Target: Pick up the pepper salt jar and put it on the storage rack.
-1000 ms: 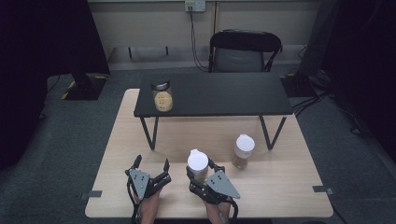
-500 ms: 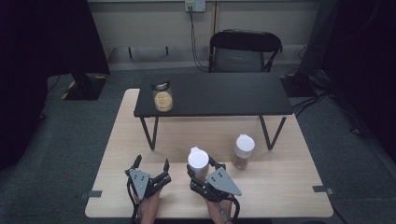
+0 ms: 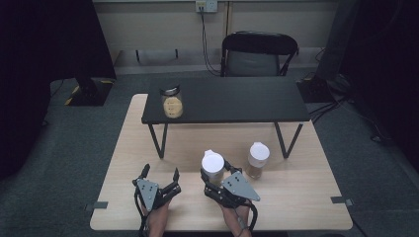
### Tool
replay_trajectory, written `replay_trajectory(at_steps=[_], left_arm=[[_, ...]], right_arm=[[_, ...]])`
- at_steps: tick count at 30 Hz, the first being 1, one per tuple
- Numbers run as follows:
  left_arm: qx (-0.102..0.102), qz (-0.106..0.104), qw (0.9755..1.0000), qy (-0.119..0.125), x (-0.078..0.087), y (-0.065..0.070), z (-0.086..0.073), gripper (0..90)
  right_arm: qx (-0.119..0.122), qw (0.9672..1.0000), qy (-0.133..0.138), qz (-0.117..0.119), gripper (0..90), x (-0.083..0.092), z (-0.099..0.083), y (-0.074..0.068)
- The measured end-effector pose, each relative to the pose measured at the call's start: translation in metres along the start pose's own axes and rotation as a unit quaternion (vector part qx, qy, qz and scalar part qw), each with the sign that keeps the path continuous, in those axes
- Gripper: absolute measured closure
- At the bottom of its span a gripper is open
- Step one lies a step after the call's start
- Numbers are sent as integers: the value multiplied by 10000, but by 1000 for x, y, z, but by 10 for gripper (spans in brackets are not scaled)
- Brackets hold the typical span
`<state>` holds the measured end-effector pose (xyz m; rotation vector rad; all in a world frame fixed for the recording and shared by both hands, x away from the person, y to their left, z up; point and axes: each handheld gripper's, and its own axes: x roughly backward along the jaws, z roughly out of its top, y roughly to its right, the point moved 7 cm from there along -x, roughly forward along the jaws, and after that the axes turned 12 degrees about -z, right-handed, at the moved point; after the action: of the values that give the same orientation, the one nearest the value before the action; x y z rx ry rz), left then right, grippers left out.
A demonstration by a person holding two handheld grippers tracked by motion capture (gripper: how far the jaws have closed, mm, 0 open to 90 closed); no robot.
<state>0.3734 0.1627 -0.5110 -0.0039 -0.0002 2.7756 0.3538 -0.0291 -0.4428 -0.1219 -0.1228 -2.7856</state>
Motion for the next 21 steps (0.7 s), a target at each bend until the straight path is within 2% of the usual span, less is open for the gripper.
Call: replay_trajectory(at_steps=[10,15,21], left_arm=[[-3,5,10000,-2,0,0,0,28],[-4,9,10000,-5,0,0,0,27],[-1,19,10000,-5,0,0,0,28]], right_arm=[[45,10000,29,72,302,-5,15,1],[150,9998,-8,111,302,-8,23,2],[105,9999,12,85,302,-9,31,5]])
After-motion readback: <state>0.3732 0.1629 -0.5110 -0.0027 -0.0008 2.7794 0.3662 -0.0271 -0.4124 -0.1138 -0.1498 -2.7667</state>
